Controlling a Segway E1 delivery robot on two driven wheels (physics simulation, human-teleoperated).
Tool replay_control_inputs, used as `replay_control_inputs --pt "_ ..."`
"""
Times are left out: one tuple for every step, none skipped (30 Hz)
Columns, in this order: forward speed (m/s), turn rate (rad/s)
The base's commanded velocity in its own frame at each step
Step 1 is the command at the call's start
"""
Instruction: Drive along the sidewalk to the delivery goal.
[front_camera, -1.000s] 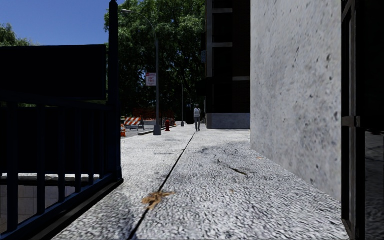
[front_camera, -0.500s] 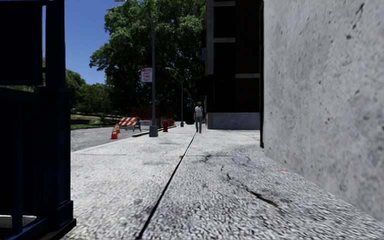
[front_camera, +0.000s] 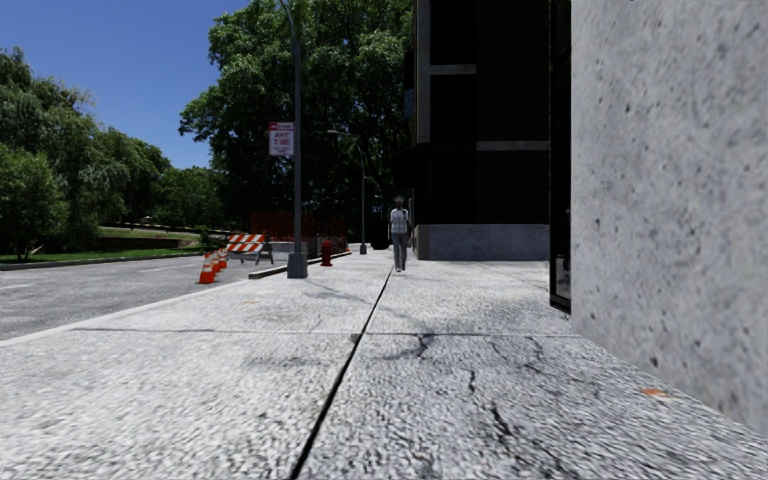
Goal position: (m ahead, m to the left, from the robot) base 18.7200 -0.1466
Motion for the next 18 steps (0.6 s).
replay_control_inputs --pt "2.0 0.0" --pt "2.0 0.0" --pt "2.0 0.0" --pt "2.0 0.0" --pt "2.0 0.0" --pt "2.0 0.0" --pt "2.0 0.0" --pt "2.0 0.0" --pt "2.0 0.05" --pt "2.0 0.05" --pt "2.0 0.16" --pt "2.0 0.26" --pt "2.0 0.34" --pt "2.0 0.34" --pt "2.0 0.36" --pt "2.0 0.36" --pt "2.0 0.37" --pt "2.0 0.37"
